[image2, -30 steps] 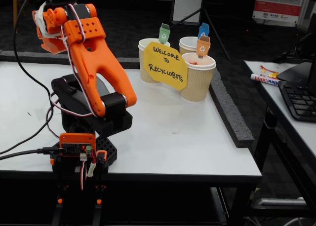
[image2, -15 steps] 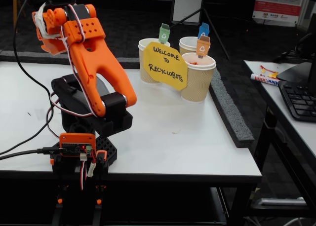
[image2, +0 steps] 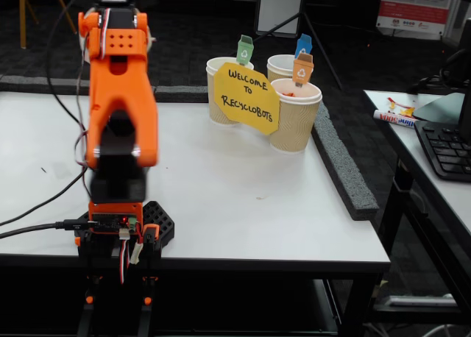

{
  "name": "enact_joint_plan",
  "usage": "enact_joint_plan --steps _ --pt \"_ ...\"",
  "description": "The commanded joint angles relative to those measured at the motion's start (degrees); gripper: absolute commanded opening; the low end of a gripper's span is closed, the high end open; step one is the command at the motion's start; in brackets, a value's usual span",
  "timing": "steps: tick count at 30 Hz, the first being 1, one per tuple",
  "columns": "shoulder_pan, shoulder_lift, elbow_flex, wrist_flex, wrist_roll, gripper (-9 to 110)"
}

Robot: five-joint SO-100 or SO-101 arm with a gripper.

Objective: Sort rubbish by color.

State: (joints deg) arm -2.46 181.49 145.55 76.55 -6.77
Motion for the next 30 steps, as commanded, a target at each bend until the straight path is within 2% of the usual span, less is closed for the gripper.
enact_joint_plan --steps 1,9,14,25,30 --pt "12.5 -0.5 -2.2 -2.1 -0.7 0" --pt "29.9 -0.5 -2.1 -2.9 -0.7 0" --pt "35.9 -0.5 -2.5 -2.3 -0.7 0" --pt "36.8 -0.5 -2.3 -2.8 -0.7 0" --pt "29.6 -0.5 -1.8 -4.2 -0.7 0"
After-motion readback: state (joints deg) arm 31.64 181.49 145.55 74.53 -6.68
